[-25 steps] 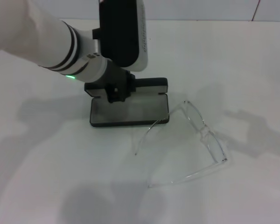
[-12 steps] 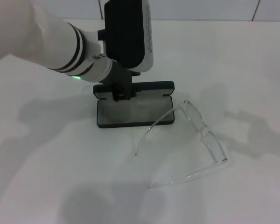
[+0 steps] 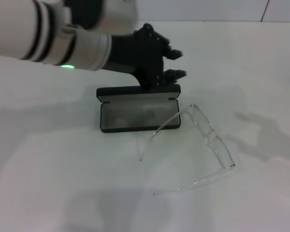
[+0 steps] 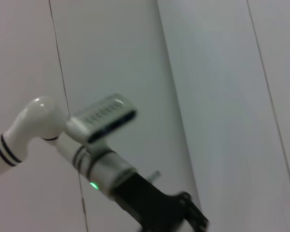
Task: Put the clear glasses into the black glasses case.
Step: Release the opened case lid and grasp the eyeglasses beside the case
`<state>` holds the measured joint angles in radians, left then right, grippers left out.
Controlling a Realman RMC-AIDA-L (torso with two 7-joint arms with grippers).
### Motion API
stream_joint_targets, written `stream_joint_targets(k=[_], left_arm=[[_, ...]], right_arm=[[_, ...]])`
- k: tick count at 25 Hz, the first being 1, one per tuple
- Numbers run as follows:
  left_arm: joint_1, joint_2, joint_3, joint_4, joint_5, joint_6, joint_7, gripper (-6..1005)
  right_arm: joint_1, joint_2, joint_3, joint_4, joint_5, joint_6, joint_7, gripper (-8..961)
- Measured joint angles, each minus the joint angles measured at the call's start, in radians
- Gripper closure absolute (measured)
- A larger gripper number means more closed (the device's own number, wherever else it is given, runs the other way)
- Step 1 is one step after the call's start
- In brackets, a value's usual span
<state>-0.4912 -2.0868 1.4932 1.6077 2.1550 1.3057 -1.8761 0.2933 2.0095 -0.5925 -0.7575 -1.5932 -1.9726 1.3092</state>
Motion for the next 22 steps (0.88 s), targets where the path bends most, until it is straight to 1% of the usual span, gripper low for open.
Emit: stream_joint_targets(k=[1, 3, 4, 5, 9, 11, 14, 15, 17, 19, 20, 22], left_arm=[[0.020, 0.000, -0.032, 0.009, -0.090, 0.029, 0.032, 670], [0.050, 0.001, -0.082, 0.011, -0.209, 0.068, 0.077, 669], [0.076, 0.001, -0.121, 0.005, -0.320, 0.102, 0.115, 669], [0.095, 0.001, -0.141, -0.005, -0.382, 0.120, 0.144, 669], [0.198, -0.001, -0.235, -0.122, -0.697, 0.207, 0.346, 668], [0.239, 0.000, -0.259, -0.181, -0.790, 0.221, 0.403, 668], [0.272, 0.003, -0.294, -0.260, -0.849, 0.246, 0.449, 667], [0.275, 0.003, -0.302, -0.284, -0.848, 0.254, 0.451, 667], [0.280, 0.003, -0.314, -0.344, -0.846, 0.274, 0.450, 667], [0.280, 0.002, -0.314, -0.367, -0.845, 0.279, 0.450, 621], [0.281, 0.002, -0.316, -0.447, -0.844, 0.289, 0.469, 597], [0.281, 0.001, -0.316, -0.481, -0.844, 0.293, 0.491, 551]], right_arm=[[0.000, 0.000, 0.005, 0.001, 0.000, 0.002, 0.000, 259], [0.001, -0.001, 0.020, 0.009, 0.000, 0.007, 0.002, 259], [0.004, -0.002, 0.027, 0.015, 0.000, 0.011, 0.004, 259], [0.005, -0.003, 0.031, 0.020, 0.000, 0.016, 0.006, 259], [0.010, -0.008, 0.034, 0.025, -0.004, 0.080, 0.045, 259], [0.014, -0.020, 0.033, 0.001, -0.007, 0.113, 0.112, 259], [0.033, -0.047, 0.019, -0.044, -0.017, 0.139, 0.235, 259], [0.052, -0.064, 0.012, -0.070, -0.029, 0.142, 0.307, 259], [0.088, -0.083, 0.002, -0.128, -0.077, 0.142, 0.433, 259], [0.145, -0.094, -0.017, -0.230, -0.175, 0.144, 0.603, 260], [0.174, -0.096, -0.032, -0.283, -0.226, 0.146, 0.682, 260], [0.227, -0.098, -0.078, -0.386, -0.348, 0.147, 0.824, 260]])
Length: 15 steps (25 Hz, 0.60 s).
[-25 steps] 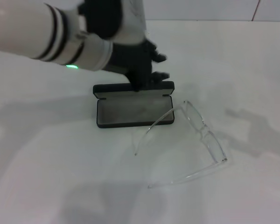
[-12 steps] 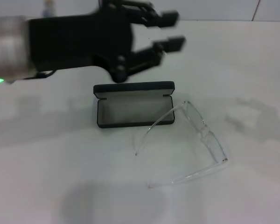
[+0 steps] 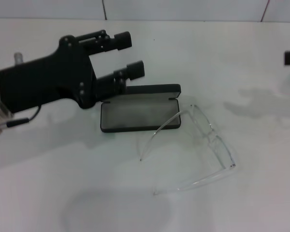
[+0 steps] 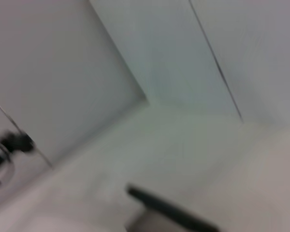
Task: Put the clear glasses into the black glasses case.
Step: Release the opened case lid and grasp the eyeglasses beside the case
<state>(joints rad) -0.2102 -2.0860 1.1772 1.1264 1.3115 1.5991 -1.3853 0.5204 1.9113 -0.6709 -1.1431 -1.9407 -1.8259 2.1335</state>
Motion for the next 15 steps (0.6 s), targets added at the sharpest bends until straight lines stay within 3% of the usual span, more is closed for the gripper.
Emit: stream_joint_targets(k=[3, 6, 12, 15], left_arm=[[0.002, -0.004, 0.006, -0.082, 0.000, 0.007, 0.077, 427], [0.007, -0.005, 0.009, -0.130, -0.005, 0.011, 0.131, 324], [0.025, -0.002, 0.002, -0.146, -0.004, 0.014, 0.169, 201], [0.036, 0.000, 0.002, -0.147, 0.003, 0.022, 0.187, 139]], right_arm=[[0.085, -0.005, -0.105, -0.131, -0.188, -0.012, 0.202, 260], [0.211, -0.019, -0.187, -0.163, -0.331, -0.068, 0.360, 260], [0.417, -0.028, -0.198, -0.029, -0.516, -0.176, 0.449, 260], [0.493, -0.005, -0.200, 0.032, -0.652, -0.191, 0.457, 259]])
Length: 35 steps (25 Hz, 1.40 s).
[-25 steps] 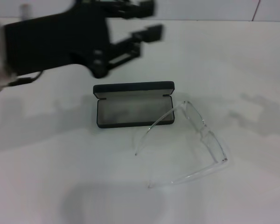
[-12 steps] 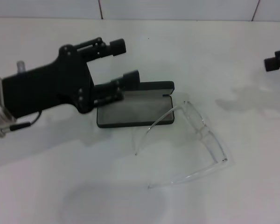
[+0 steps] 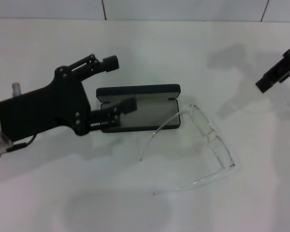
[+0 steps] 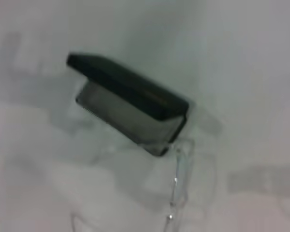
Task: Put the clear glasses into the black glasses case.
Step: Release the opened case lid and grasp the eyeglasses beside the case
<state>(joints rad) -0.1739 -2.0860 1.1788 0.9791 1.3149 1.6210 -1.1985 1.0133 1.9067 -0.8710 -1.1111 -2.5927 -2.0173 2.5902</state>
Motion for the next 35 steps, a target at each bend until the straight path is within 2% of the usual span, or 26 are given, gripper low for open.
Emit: stream_joint_targets(k=[4, 7, 10, 14, 25, 35], left_arm=[[0.016, 0.001, -0.001, -0.019, 0.003, 0.002, 0.028, 121], [0.016, 0.001, -0.002, -0.035, 0.003, 0.007, 0.038, 124], [0.014, 0.001, -0.002, -0.036, 0.003, 0.013, 0.039, 124], [0.012, 0.001, -0.002, -0.039, 0.004, 0.013, 0.039, 124], [0.001, -0.002, -0.002, -0.080, 0.005, 0.010, 0.082, 124], [-0.004, -0.002, -0.002, -0.091, 0.004, 0.008, 0.100, 123]], right_arm=[[0.063, 0.051, -0.036, 0.042, -0.097, 0.019, -0.002, 259], [0.077, 0.090, -0.068, 0.051, -0.103, 0.043, -0.004, 259], [0.080, 0.110, -0.153, 0.081, -0.106, 0.105, 0.011, 259], [0.081, 0.117, -0.223, 0.160, -0.069, 0.187, 0.029, 260], [0.062, 0.119, -0.249, 0.306, -0.001, 0.365, 0.049, 259], [0.045, 0.120, -0.256, 0.374, 0.047, 0.407, 0.068, 262]])
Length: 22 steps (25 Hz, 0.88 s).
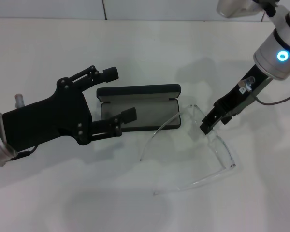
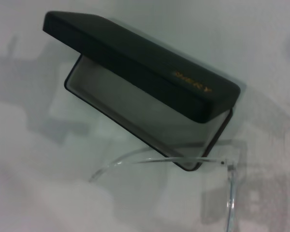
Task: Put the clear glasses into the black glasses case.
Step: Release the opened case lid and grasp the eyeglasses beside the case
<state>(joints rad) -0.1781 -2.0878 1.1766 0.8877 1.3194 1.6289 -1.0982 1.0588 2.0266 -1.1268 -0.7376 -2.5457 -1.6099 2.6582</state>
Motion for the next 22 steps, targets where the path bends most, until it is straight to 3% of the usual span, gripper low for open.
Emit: stream_joint_targets(k=[22], left_arm=[[-0.019, 0.000, 0.000, -0.050, -0.003, 0.000, 0.034, 133]], right_arm=[[-0.007, 0.001, -0.045, 0.080, 0.019, 0.080, 0.001, 313]])
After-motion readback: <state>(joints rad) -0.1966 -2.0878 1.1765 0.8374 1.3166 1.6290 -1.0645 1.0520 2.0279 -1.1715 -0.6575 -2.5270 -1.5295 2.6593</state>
